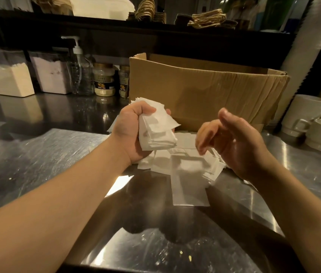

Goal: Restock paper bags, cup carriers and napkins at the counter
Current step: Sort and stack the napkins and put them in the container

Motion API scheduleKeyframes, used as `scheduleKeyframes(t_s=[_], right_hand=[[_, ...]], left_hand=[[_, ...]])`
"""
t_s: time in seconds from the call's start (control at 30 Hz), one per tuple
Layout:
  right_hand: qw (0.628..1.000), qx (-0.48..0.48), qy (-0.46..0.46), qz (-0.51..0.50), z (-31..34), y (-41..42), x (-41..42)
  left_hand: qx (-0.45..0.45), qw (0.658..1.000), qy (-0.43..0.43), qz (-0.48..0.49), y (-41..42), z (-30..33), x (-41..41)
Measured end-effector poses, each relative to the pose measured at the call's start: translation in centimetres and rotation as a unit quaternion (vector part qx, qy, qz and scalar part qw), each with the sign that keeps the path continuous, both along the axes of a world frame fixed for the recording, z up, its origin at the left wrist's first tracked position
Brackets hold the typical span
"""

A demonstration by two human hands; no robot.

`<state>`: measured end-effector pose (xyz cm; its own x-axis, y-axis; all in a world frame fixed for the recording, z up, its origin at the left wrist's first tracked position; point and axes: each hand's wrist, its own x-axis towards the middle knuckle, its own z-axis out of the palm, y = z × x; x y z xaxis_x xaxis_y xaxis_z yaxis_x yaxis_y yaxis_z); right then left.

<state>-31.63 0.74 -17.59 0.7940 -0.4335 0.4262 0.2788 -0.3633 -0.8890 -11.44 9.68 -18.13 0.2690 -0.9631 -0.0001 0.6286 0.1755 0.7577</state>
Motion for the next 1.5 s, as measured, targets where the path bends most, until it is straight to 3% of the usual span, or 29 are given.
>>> scheduleKeyframes(t_s=[0.1, 0.2, 0.3, 0.4, 0.67, 0.8, 0.9, 1.0, 1.2, 1.3, 1.5], right_hand=[[0.992, -0.028, 0.073, -0.098, -0.1, 0.3, 0.2], [0.917, -0.234, 0.247, -0.207, -0.5, 0.1, 0.9], [0.849, -0.328, 0.377, -0.172, -1.1, -0.1, 1.3], [0.844, -0.326, 0.402, -0.141, -1.4, -0.2, 1.4], [0.882, -0.298, 0.341, -0.13, -1.0, -0.1, 1.4], [0.923, -0.229, 0.294, -0.099, -0.6, -0.1, 0.9], [0.976, -0.071, 0.198, 0.058, 0.2, -0.4, -0.3], [0.976, 0.054, 0.089, 0.19, 1.5, -0.4, -1.4], [0.992, 0.099, -0.063, 0.052, 1.9, 0.5, -1.1], [0.997, 0.048, -0.045, -0.034, 1.2, 0.5, -0.4], [0.984, 0.007, -0.015, -0.18, 0.2, 1.3, 0.9]], left_hand=[[0.001, 1.0, -0.009, -0.003, 0.0, 0.1, -0.1], [-0.004, 1.0, -0.015, -0.006, -0.1, 0.0, -0.2], [0.001, 1.0, -0.016, -0.003, -0.1, -0.1, -0.2], [-0.005, 1.0, -0.019, -0.013, -0.1, 0.0, -0.2], [-0.011, 0.999, -0.03, -0.014, -0.1, 0.0, -0.3], [-0.008, 0.999, -0.035, -0.005, 0.0, 0.0, -0.4], [-0.011, 0.999, -0.027, -0.02, 0.0, 0.1, -0.3], [0.001, 0.998, -0.06, -0.028, 0.1, 0.0, -0.4], [0.014, 0.983, -0.168, -0.077, 0.3, -0.6, -1.1], [0.012, 0.975, -0.191, -0.114, 0.6, -0.6, -2.0], [0.003, 0.973, -0.213, -0.084, 0.6, -1.0, -2.8]])
